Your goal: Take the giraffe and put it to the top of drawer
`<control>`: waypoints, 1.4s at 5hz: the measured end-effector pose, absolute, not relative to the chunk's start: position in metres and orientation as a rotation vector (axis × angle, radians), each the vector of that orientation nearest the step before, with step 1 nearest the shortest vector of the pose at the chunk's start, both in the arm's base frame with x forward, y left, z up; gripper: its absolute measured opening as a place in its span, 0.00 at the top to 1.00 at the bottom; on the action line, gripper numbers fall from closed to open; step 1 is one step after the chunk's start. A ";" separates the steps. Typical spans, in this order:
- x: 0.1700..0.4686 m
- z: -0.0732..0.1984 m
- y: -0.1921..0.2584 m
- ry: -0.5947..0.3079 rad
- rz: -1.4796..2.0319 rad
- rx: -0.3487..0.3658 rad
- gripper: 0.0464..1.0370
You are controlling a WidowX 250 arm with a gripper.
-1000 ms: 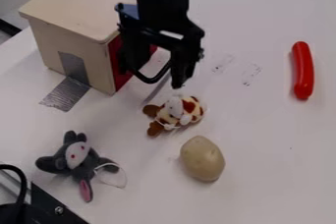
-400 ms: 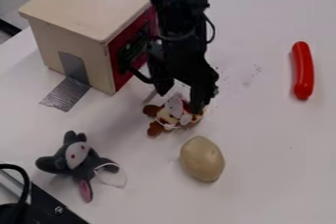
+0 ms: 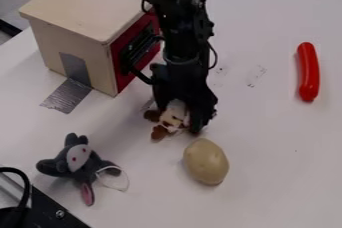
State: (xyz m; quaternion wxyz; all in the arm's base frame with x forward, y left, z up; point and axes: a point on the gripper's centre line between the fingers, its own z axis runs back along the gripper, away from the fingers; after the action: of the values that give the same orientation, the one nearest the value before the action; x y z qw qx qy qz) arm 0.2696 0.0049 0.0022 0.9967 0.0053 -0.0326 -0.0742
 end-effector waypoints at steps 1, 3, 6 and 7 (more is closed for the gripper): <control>0.268 0.000 0.005 -0.049 -0.150 0.009 0.09; 0.263 0.018 0.000 -0.009 -0.153 -0.029 0.50; 0.288 0.166 0.039 -0.190 0.001 -0.098 0.54; 0.285 0.182 0.074 -0.214 0.058 -0.063 0.54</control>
State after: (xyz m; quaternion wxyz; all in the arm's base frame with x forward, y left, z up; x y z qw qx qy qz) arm 0.2851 0.0737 0.1824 0.9934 -0.0313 -0.1066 0.0288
